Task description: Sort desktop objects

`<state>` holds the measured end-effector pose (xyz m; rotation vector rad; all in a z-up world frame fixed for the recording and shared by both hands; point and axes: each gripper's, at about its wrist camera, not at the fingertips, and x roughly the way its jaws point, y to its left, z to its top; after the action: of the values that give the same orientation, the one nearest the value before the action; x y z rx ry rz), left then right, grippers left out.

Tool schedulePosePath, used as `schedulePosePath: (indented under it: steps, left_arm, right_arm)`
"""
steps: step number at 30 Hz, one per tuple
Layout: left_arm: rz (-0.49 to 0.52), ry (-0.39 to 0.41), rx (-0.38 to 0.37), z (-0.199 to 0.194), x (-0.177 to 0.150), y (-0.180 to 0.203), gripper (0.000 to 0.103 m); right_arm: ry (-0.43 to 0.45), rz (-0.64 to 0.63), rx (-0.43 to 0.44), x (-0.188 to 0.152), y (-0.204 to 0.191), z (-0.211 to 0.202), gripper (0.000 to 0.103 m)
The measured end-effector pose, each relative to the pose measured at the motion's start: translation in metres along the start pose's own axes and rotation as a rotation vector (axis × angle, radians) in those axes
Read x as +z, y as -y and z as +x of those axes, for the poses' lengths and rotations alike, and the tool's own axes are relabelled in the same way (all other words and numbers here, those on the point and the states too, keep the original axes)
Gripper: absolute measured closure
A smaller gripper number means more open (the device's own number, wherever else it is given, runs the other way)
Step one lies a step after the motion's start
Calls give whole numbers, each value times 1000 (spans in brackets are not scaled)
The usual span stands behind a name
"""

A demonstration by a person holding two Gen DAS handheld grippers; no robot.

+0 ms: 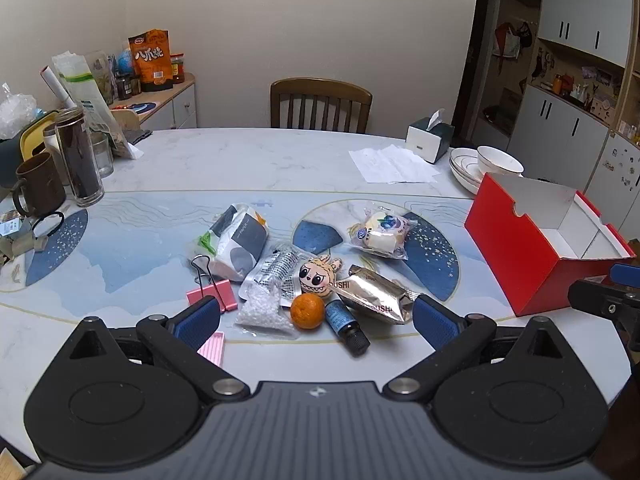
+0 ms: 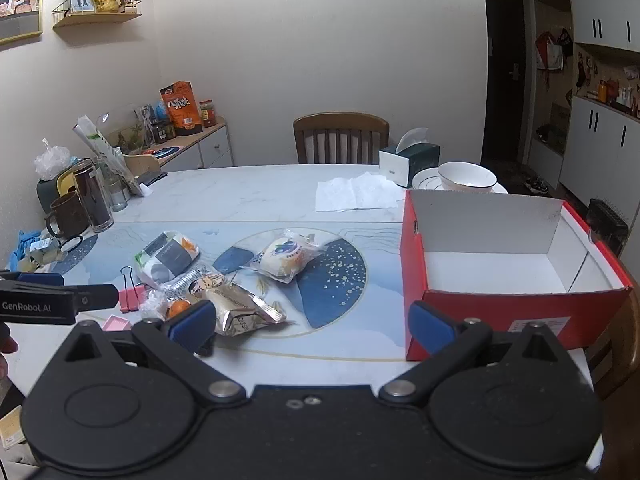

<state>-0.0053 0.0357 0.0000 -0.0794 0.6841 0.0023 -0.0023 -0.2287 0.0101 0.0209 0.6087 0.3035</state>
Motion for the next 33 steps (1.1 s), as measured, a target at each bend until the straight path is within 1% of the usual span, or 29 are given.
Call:
schedulePosePath:
  steps: [6, 10, 15, 20, 25, 30, 33]
  left_arm:
    - [9, -3, 2, 7, -1, -3, 0]
    - [26, -5, -10, 15, -1, -8, 0]
    - [80, -6, -32, 33, 2, -25, 0]
    - [118, -16, -34, 57, 7, -47, 0]
    - [130, -57, -25, 85, 11, -74, 1]
    - [155, -98, -50, 109, 12, -97, 1]
    - [166, -132, -58, 117, 7, -107, 1]
  right_arm:
    - [-2, -23, 8, 3, -2, 5, 1]
    - [-14, -38, 20, 6, -9, 14, 1]
    - [-38, -59, 19, 9, -22, 36, 2]
    - [-77, -66, 12, 15, -35, 62, 2]
    - [-111, -60, 9, 21, -52, 90, 2]
    - [-145, -63, 1, 24, -67, 112, 2]
    - [-164, -62, -11, 23, -73, 122, 2]
